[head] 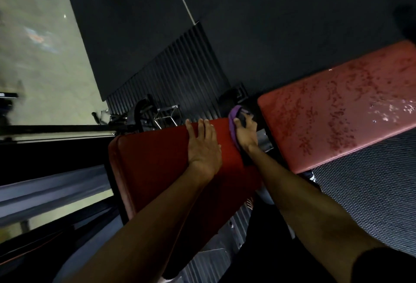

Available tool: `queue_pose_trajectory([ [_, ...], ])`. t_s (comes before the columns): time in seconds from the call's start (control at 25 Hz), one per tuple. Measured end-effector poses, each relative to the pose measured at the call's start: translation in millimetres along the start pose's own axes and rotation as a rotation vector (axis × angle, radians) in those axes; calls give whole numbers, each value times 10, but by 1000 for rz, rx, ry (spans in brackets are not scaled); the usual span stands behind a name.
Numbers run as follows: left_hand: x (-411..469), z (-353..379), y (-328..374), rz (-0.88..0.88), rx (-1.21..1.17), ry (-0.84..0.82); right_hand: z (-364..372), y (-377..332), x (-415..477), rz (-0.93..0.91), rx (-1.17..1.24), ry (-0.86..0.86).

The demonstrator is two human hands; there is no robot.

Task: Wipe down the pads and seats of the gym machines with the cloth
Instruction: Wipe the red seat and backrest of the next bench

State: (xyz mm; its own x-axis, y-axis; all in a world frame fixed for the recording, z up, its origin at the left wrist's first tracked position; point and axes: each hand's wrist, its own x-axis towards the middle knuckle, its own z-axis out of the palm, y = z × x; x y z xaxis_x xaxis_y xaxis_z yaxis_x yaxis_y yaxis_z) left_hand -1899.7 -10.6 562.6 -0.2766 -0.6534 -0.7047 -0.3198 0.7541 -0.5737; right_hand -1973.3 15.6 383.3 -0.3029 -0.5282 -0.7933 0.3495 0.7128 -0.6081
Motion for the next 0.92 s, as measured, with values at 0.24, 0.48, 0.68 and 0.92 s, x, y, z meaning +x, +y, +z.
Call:
queue_pose_trajectory([
  [0.24,122,43,106,25,12,11,-37,431,-836,-308,40,-27],
  [0.48,275,84,183,46,-23,27,-243,595,-161,204,-30,36],
  [0.68,367,112,234,49,-8,32,-65,214,-438,-84,79,-54],
  [0.92,446,141,273,76,-17,39,-238,1078,-780,22,65,62],
])
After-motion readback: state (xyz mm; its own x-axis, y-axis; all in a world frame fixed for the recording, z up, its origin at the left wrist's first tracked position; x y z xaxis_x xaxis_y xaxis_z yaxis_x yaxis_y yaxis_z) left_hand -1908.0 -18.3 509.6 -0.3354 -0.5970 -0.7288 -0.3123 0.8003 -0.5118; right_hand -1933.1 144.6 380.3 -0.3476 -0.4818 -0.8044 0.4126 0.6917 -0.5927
